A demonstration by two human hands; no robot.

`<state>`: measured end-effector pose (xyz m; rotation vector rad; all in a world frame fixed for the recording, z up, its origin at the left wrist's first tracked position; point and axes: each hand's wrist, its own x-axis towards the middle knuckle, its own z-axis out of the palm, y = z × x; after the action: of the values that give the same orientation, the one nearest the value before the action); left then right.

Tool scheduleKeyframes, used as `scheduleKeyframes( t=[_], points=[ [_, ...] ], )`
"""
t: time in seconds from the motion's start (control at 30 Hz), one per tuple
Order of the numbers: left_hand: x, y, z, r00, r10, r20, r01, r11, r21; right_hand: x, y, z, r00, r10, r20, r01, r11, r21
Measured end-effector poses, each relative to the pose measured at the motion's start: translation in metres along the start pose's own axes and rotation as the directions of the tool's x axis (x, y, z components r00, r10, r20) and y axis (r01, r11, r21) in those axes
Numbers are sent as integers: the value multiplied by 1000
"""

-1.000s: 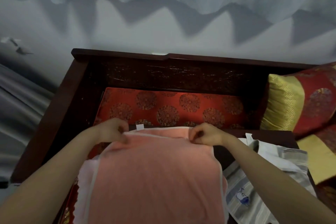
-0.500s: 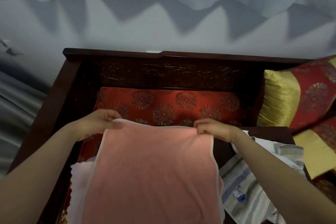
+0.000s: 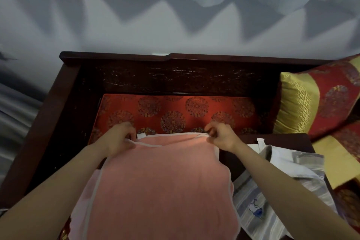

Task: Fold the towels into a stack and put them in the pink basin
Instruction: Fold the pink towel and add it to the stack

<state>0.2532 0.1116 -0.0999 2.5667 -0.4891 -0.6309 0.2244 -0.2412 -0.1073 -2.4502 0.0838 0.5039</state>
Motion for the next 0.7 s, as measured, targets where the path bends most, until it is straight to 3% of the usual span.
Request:
scheduleKeyframes(
  t=[0.23, 0.43, 0.6, 0.7],
  points=[
    [-7, -6, 12, 993, 94, -69, -93, 995, 20, 5, -10, 7, 995, 82, -50, -89, 985, -146],
    [-2, -3, 9, 997, -81, 2, 81, 995, 50, 1, -22, 12, 979, 158, -132, -186, 954, -235],
    [-12, 6, -9, 993, -103, -58, 86, 967, -239, -12, -31, -2, 986, 106, -127, -149, 904, -400],
    [-29, 25, -40, 993, -104, -53, 75, 917, -391, -26, -38, -32, 990, 103, -99, -129, 946, -298]
  ],
)
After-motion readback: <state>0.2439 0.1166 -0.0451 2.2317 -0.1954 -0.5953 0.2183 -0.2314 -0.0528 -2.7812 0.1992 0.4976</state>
